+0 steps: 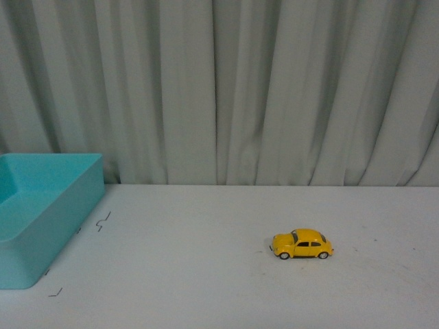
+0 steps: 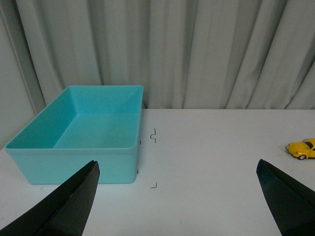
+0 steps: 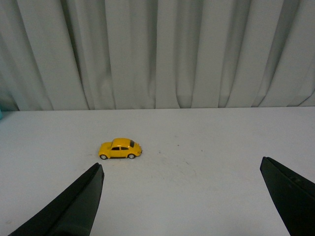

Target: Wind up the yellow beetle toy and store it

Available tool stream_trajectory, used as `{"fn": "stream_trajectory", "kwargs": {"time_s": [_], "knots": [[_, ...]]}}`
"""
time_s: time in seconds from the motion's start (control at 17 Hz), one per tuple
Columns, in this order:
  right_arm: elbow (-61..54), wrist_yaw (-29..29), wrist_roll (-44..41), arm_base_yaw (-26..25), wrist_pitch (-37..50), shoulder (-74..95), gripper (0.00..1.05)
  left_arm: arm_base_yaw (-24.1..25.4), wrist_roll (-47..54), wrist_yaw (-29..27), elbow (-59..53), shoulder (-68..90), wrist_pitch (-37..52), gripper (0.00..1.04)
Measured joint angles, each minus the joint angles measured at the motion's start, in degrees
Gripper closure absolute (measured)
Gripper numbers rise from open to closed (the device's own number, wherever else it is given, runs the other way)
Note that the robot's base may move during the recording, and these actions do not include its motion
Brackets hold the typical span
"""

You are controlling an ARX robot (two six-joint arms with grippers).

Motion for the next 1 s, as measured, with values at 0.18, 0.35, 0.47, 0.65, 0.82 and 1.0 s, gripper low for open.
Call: {"fn": "stream_trajectory", "kwargs": {"time_s": [0.18, 0.35, 0.47, 0.65, 0.82, 1.0], "knots": [[0.0, 0.0, 0.0, 0.0, 0.0, 0.0, 0.07, 0.0, 0.0, 0.0, 0.0, 0.0, 0.0, 0.07], [0.0, 0.0, 0.0, 0.0, 0.0, 0.0, 0.07, 0.0, 0.0, 0.0, 0.0, 0.0, 0.0, 0.07], [0.0, 0.0, 0.0, 0.0, 0.0, 0.0, 0.07, 0.0, 0.0, 0.0, 0.0, 0.0, 0.0, 0.07], [0.0, 0.0, 0.0, 0.0, 0.0, 0.0, 0.07, 0.0, 0.0, 0.0, 0.0, 0.0, 0.0, 0.07], [0.0, 0.0, 0.0, 0.0, 0.0, 0.0, 0.07, 0.0, 0.0, 0.0, 0.0, 0.0, -0.04, 0.07], [0.0, 0.0, 0.0, 0.0, 0.0, 0.0, 0.07, 0.0, 0.0, 0.0, 0.0, 0.0, -0.04, 0.07]]}}
